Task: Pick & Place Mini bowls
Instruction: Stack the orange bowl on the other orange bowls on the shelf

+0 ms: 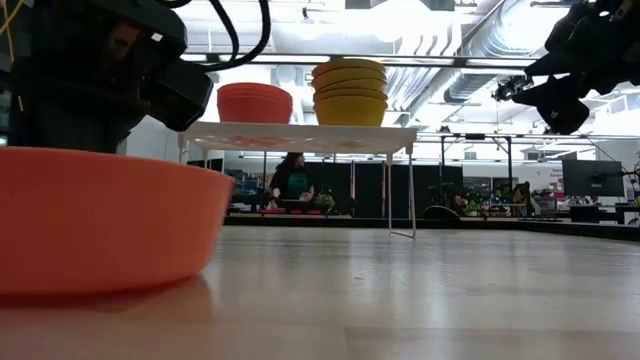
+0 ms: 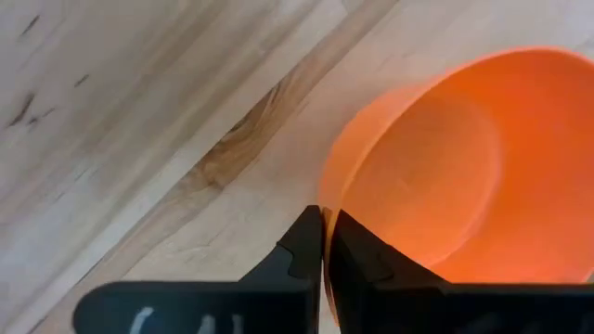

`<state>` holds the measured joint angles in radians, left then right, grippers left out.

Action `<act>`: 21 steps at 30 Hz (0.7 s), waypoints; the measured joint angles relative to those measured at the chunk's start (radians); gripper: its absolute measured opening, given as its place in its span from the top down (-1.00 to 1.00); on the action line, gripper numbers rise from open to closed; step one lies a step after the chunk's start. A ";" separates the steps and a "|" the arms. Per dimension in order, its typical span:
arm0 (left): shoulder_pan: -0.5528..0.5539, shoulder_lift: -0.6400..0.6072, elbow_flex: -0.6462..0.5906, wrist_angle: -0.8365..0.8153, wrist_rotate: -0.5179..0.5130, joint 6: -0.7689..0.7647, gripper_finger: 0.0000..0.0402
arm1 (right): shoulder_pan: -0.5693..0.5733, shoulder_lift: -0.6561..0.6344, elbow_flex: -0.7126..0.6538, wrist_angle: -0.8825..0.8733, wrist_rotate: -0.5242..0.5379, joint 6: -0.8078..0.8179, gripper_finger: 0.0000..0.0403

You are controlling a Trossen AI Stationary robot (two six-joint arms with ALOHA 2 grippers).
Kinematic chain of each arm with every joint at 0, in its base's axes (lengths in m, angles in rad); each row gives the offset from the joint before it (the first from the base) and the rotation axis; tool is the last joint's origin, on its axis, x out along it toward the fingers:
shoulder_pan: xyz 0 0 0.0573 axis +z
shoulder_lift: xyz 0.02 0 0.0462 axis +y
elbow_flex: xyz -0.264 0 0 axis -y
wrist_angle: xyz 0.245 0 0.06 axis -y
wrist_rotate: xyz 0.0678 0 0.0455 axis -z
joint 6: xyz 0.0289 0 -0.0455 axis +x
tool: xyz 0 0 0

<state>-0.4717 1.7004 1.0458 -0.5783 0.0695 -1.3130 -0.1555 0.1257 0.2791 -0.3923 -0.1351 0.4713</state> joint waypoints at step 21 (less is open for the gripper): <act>0.222 -0.518 0.035 -0.450 -0.177 0.103 0.99 | 0.000 0.000 0.000 0.000 0.005 0.002 0.08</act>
<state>-0.2496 1.1820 1.0810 -1.0283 -0.1078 -1.2100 -0.1555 0.1253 0.2790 -0.3920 -0.1299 0.4736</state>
